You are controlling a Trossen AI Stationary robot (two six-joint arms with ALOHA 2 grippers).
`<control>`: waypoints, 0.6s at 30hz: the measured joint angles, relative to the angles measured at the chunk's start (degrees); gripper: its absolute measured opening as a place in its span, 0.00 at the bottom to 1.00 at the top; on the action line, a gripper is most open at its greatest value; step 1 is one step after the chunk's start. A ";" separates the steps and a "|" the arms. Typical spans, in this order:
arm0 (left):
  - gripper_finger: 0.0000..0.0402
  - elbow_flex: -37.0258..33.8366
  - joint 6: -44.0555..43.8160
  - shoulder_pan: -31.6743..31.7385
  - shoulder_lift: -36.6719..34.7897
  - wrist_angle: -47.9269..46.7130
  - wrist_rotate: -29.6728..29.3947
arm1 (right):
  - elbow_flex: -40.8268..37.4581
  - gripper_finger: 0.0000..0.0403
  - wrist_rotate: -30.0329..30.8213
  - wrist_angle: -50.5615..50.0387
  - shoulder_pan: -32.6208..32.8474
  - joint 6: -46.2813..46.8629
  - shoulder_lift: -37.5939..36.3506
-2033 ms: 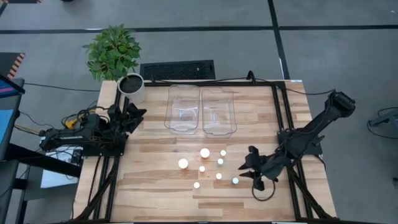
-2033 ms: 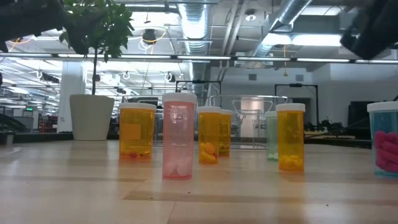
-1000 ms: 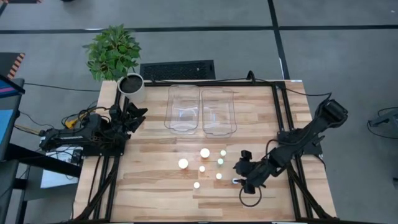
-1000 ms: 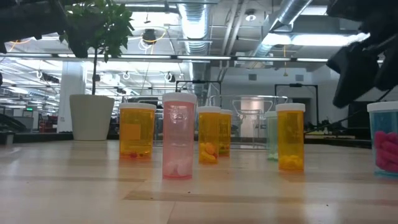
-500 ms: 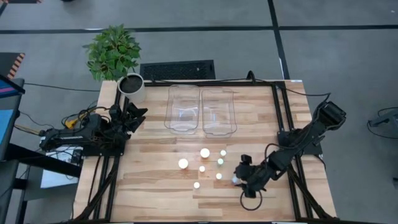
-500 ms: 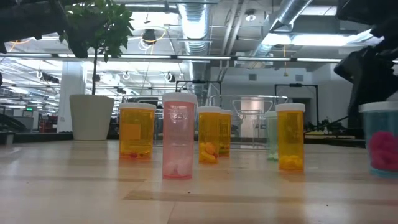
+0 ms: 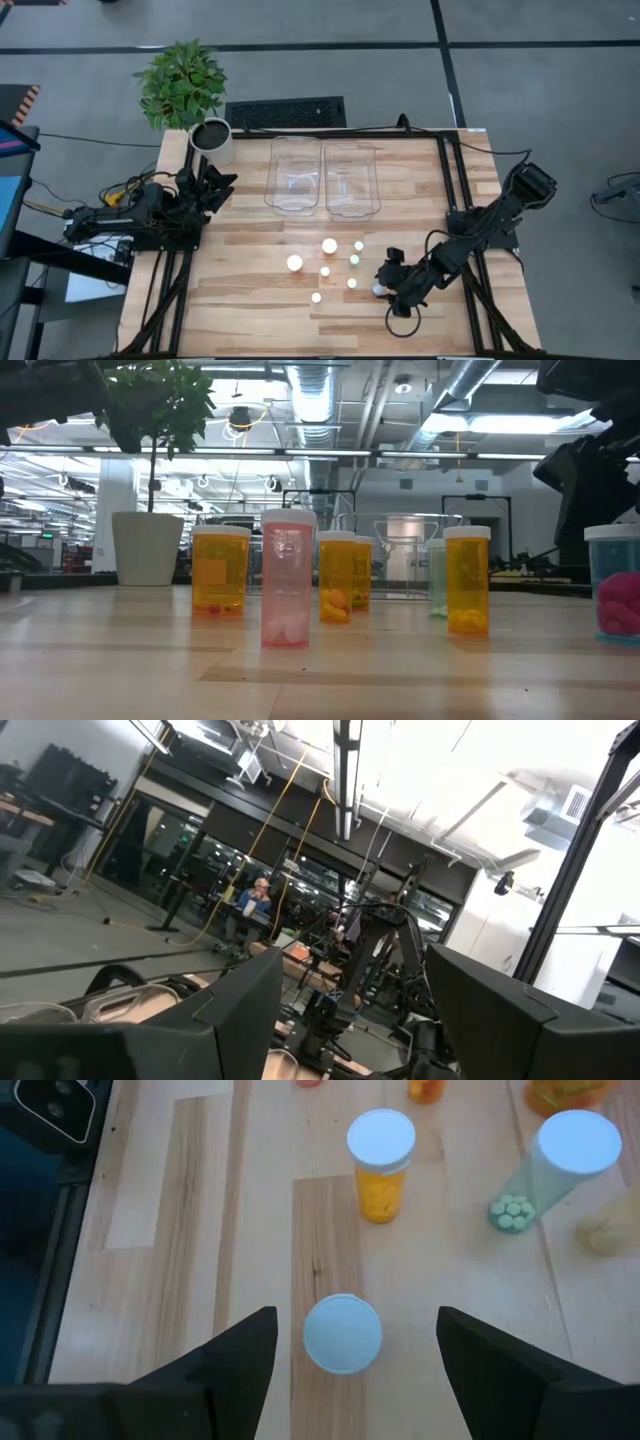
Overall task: Pick and place medicine bottles into bin by pill shape (circle, oval)
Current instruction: Put the blue capsule bottle into the left transparent bin
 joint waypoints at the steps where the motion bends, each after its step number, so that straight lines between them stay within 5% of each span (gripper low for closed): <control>1: 0.60 0.00 0.00 -0.02 0.00 0.00 0.00 | 0.00 0.70 0.00 -0.03 0.00 -0.01 0.00; 18: 0.60 0.00 0.02 0.00 0.00 0.00 0.00 | 0.00 0.70 -0.07 -0.01 0.11 -0.84 0.04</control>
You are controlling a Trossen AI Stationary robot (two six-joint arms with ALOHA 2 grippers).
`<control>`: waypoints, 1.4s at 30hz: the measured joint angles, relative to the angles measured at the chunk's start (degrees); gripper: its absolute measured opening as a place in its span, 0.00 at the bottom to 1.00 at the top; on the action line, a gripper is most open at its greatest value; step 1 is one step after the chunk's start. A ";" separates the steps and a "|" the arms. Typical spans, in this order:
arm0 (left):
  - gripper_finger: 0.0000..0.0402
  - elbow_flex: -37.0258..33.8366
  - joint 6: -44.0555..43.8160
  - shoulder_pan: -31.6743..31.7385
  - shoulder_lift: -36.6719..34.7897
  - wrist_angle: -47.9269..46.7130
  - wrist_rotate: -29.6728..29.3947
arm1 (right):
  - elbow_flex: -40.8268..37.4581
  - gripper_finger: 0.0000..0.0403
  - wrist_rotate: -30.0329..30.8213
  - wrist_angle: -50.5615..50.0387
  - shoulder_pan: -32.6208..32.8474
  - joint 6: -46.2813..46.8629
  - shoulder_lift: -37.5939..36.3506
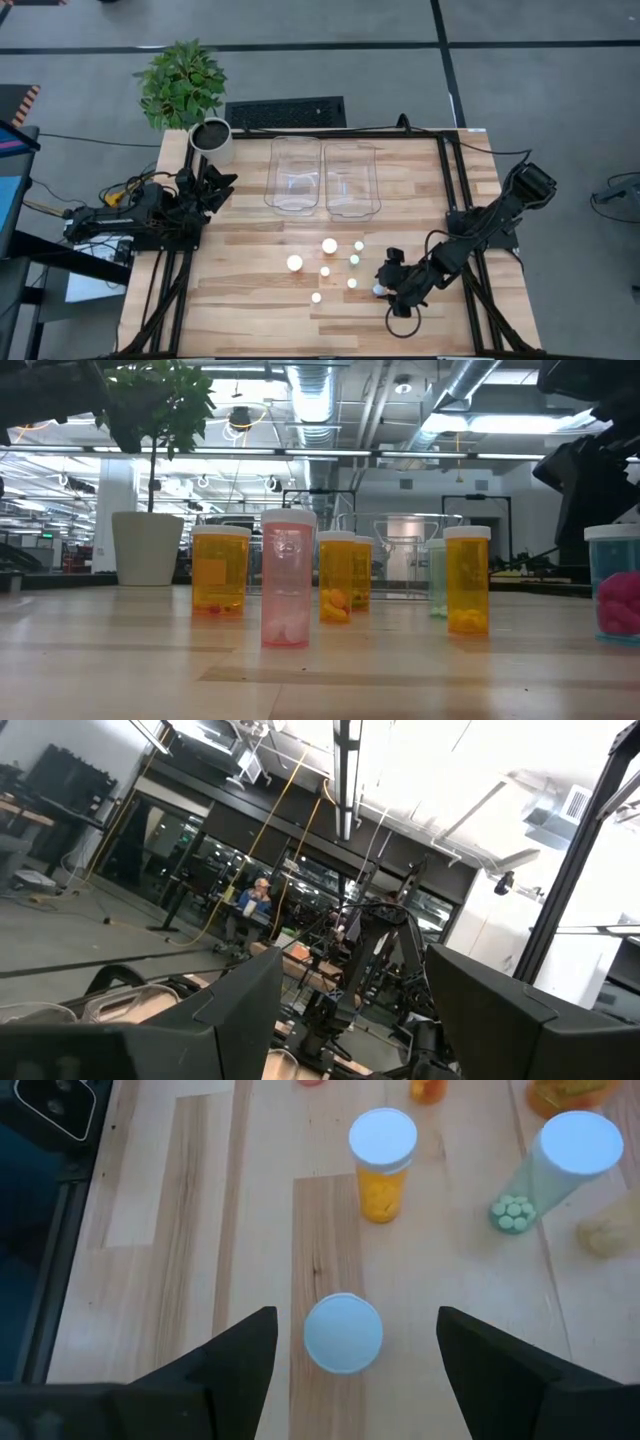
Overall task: Pick and place medicine bottles into bin by pill shape (circle, oval)
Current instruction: Put the blue capsule bottle into the left transparent bin
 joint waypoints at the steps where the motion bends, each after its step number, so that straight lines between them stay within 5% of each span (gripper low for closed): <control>1: 0.60 0.00 0.00 -0.02 0.00 0.00 0.00 | 0.00 0.70 -0.01 0.00 0.00 -0.10 0.00; 42: 0.60 0.00 0.02 -0.01 0.02 -1.25 -5.66 | 0.12 0.70 2.67 2.34 1.11 -3.67 3.94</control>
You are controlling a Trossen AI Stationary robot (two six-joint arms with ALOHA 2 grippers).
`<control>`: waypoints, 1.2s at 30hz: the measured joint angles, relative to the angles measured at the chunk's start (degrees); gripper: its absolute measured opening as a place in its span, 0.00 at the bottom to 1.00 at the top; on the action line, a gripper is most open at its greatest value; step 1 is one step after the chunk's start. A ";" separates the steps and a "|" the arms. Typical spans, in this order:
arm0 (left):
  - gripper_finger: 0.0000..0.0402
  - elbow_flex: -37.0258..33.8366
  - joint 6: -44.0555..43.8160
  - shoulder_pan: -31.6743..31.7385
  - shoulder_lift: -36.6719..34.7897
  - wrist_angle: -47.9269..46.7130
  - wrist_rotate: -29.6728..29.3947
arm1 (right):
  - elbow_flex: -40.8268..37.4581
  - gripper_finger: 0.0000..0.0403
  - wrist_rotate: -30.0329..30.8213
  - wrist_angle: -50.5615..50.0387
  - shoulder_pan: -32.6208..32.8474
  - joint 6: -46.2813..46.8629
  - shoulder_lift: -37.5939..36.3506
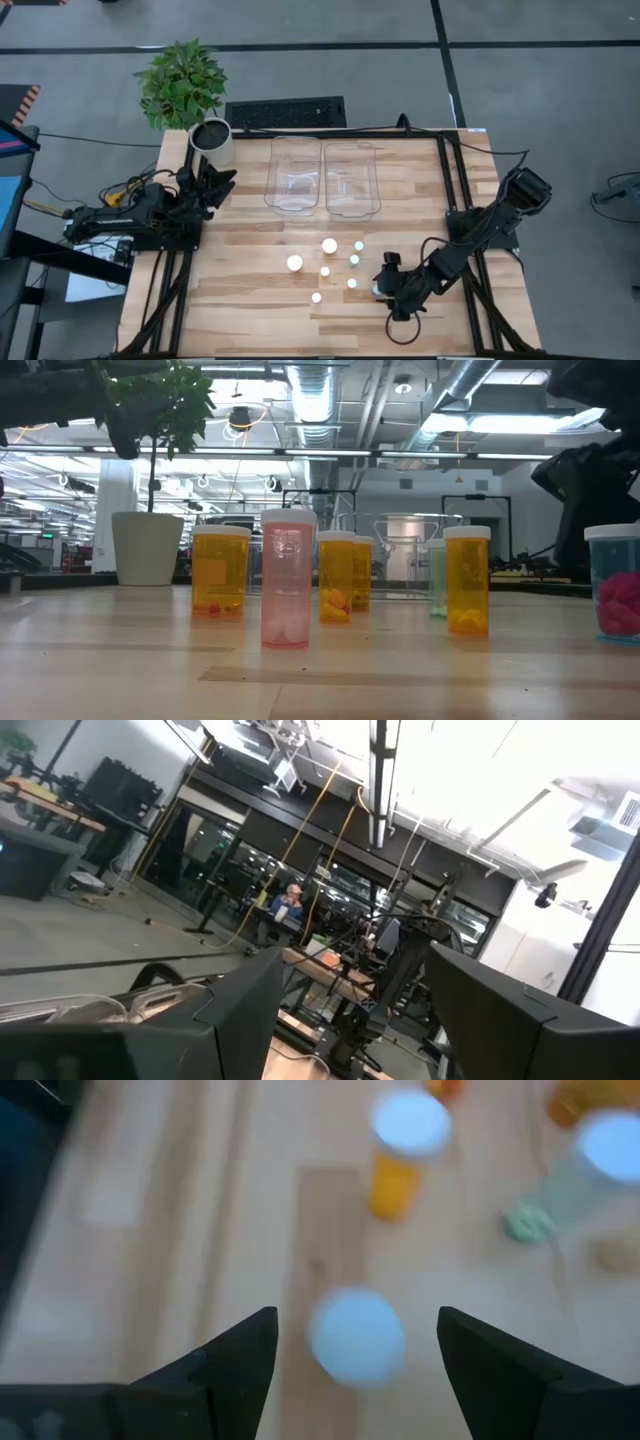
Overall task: Pick and place medicine bottles into bin by pill shape (circle, oval)
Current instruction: Put the blue capsule bottle into the left transparent bin
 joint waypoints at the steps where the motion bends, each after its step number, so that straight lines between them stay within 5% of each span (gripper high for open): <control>1: 0.60 0.00 0.00 0.00 0.00 0.02 -0.22 | -0.04 0.70 -0.02 -0.13 -0.02 -0.08 0.02; 12: 0.60 0.00 1.05 0.00 -0.13 0.24 -0.33 | -0.15 0.67 -0.02 -0.19 -0.16 -0.01 0.28; 29: 0.60 0.00 1.07 0.00 -0.13 0.22 -0.33 | -0.12 0.29 0.08 -0.99 -0.17 -0.01 0.24; 36: 0.60 0.00 1.07 0.00 -0.13 0.24 -0.33 | 0.70 0.27 0.09 -1.12 -0.64 -0.01 0.24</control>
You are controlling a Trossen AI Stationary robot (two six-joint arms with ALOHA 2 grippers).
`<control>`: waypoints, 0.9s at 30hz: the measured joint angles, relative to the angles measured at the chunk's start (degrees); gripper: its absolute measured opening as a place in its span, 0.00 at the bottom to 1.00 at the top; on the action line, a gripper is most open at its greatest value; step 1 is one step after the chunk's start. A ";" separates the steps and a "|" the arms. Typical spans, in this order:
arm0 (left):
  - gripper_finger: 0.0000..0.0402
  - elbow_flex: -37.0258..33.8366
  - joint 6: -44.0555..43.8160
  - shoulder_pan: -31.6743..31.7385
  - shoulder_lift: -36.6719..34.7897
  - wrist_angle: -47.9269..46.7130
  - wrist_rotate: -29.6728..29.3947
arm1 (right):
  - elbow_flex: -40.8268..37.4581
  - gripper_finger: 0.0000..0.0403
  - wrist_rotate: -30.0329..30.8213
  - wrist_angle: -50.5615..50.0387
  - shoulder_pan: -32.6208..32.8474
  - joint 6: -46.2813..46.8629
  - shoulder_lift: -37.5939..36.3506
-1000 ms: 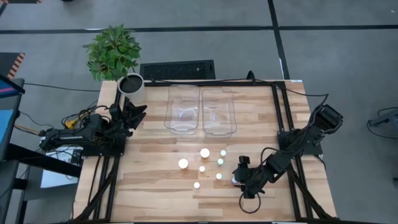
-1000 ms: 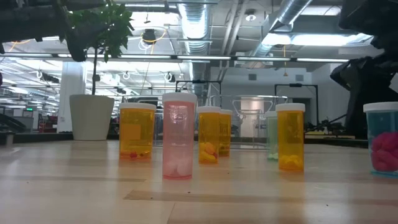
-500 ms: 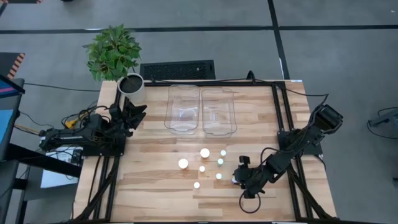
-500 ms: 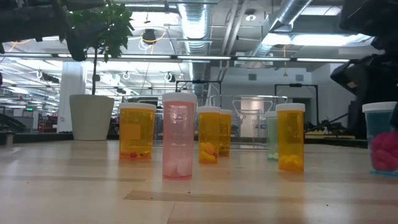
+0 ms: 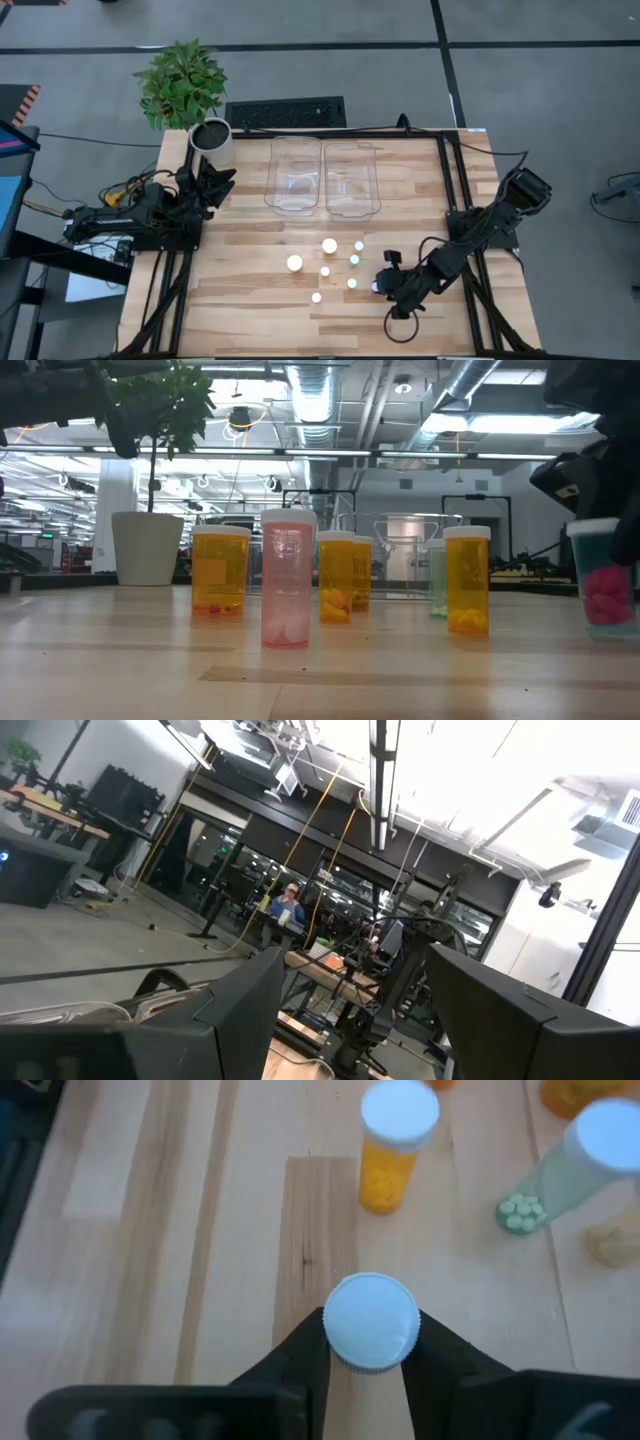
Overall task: Pick and place medicine bottles into bin by pill shape (circle, oval)
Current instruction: Put the blue capsule bottle into the left transparent bin
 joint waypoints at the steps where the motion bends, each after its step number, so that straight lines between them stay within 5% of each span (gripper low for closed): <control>1: 0.60 0.00 0.00 0.00 0.00 -0.02 0.00 | 0.35 0.28 -0.02 -0.02 -0.29 -0.02 0.00; 9: 0.60 0.00 -0.01 0.02 0.00 0.00 0.02 | 2.80 0.29 -0.04 -3.12 -1.92 -1.49 -1.74; 15: 0.60 0.00 -0.04 0.00 -0.02 0.09 0.02 | 2.85 0.29 -0.06 -6.76 -4.83 -4.74 -11.34; 21: 0.60 0.02 -0.09 0.00 -0.02 0.25 0.02 | 2.85 0.29 1.70 -14.81 -12.93 -8.76 -24.20; 27: 0.60 0.02 -0.09 0.02 -0.02 0.63 0.02 | 2.85 0.29 2.95 -13.63 -27.09 -23.00 -31.24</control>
